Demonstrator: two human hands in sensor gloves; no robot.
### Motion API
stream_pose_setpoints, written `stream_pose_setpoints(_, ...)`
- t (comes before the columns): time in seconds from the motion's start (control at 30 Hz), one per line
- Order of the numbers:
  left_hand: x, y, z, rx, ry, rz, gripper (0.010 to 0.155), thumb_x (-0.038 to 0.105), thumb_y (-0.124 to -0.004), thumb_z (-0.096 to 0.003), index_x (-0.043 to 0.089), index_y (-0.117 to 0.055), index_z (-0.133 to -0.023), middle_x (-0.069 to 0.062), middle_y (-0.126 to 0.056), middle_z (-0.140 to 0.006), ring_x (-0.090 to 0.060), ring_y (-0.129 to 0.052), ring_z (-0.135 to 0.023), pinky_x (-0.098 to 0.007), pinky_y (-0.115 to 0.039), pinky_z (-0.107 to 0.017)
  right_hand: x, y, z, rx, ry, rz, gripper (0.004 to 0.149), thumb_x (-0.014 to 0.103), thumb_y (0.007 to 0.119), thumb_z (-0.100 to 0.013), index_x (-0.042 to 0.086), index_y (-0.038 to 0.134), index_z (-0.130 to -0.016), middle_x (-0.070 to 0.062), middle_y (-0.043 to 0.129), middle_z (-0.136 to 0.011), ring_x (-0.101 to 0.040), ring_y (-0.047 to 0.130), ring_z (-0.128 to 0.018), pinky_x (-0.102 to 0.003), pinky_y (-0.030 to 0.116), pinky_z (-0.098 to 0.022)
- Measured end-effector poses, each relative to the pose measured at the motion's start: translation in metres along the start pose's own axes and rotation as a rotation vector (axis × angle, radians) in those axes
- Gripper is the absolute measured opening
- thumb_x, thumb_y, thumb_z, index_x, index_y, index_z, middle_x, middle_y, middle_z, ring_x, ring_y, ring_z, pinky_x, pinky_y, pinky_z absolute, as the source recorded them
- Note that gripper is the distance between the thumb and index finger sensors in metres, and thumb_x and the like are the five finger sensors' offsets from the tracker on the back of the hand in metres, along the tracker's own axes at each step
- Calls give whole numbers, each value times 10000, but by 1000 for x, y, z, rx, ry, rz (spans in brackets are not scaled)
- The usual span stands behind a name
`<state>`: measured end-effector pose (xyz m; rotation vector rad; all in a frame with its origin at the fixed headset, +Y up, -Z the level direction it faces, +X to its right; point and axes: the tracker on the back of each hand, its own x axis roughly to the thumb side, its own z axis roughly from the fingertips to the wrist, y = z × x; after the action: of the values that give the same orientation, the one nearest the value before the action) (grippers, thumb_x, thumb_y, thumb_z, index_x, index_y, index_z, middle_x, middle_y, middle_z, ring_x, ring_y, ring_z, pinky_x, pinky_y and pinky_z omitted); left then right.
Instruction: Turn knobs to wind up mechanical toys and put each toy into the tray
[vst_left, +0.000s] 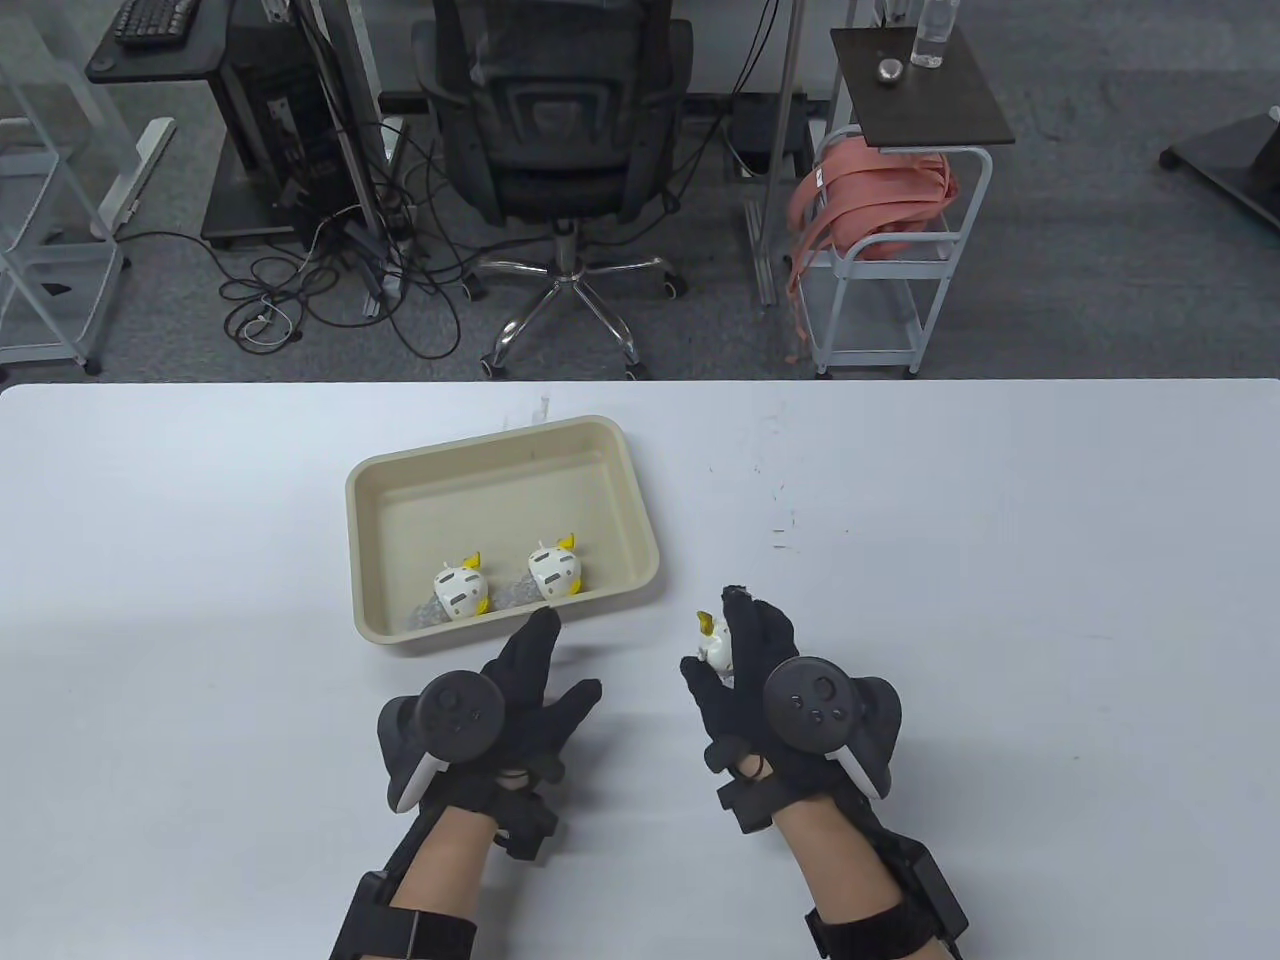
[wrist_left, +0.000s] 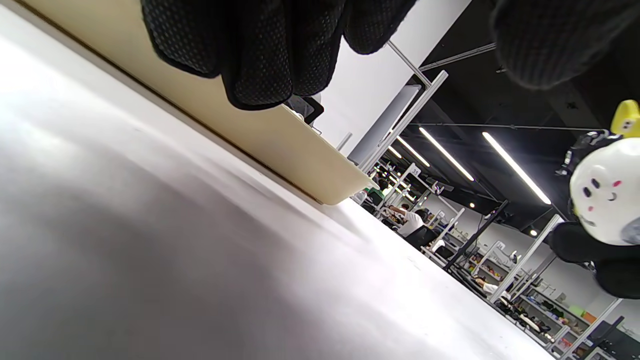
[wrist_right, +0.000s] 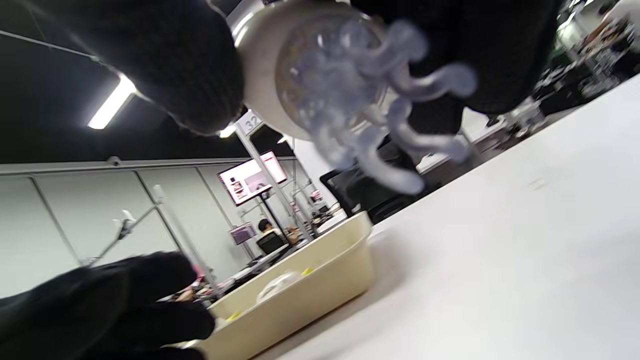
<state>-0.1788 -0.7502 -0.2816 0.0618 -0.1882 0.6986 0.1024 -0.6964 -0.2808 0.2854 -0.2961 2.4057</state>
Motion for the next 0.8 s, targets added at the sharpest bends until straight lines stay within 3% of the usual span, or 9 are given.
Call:
stream_pose_setpoints(0.17,1,-4,-2,-48,3,84,825,685,-723,-478,244,-485,-1134,-115,-694,-1118,-365,-842,-952,-520,-670,-720,0,8,0,14,-29,-148,801,398,856,-480,-1,510,-1083,-368,598,-988,-517,815,-818,-620,746,-577)
stream_pose_setpoints(0.3,3,-10,-5,-81,-5,249,843,708,-697,-477,243,-463,-1142,-117,-668,-1134,-375,-787,-992,-505,-638,-744,2,14,0,27,-46,-335,791,369,834,-492,-21,476,-1080,-378,581,-1009,-545,770,-837,-644,710,-583)
stream_pose_setpoints(0.8,12,-27,-10,-219,-71,507,835,713,-653,-480,241,-464,-1143,-93,-710,-1116,-320,-798,-990,-466,-624,-766,13,36,3,110,-93,-554,734,355,729,-515,-40,457,-1070,-371,606,-1046,-530,750,-866,-631,690,-591)
